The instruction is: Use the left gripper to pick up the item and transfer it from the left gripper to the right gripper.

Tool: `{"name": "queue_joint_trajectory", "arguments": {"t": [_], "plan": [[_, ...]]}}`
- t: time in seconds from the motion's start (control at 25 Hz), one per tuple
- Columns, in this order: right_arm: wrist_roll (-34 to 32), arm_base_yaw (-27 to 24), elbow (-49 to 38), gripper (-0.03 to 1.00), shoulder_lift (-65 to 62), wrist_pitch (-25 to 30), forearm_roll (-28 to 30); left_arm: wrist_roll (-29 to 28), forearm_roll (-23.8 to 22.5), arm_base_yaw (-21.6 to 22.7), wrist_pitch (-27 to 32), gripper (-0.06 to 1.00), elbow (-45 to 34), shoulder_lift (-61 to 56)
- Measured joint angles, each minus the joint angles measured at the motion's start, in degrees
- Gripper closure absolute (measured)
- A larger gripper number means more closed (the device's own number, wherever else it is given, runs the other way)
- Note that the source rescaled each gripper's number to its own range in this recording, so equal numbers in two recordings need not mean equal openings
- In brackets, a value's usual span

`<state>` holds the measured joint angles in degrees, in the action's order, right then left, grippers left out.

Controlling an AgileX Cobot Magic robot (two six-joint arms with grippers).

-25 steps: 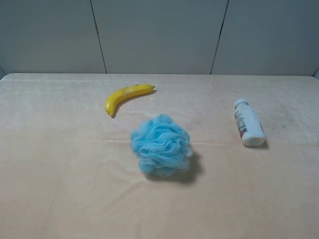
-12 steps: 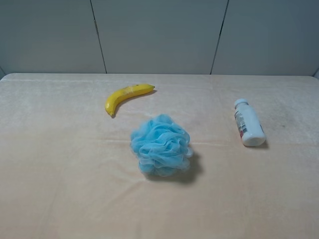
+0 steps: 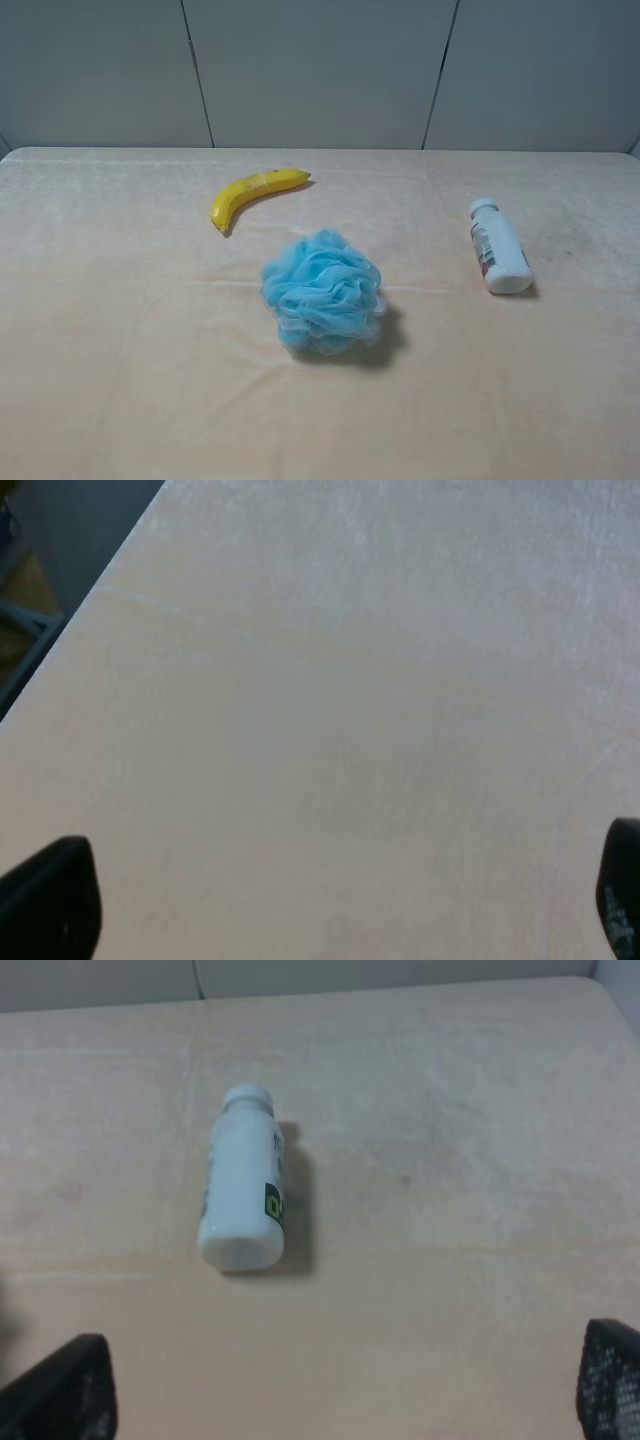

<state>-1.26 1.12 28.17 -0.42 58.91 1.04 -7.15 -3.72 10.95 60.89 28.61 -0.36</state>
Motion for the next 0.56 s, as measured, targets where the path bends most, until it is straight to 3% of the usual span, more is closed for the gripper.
{"name": "queue_joint_trajectory", "arguments": {"t": [0.56], "plan": [[0.0, 0.0, 0.0, -0.03, 0.0, -0.5, 0.0, 0.0, 0.0, 0.0, 0.0, -0.05, 0.0, 0.0]]}}
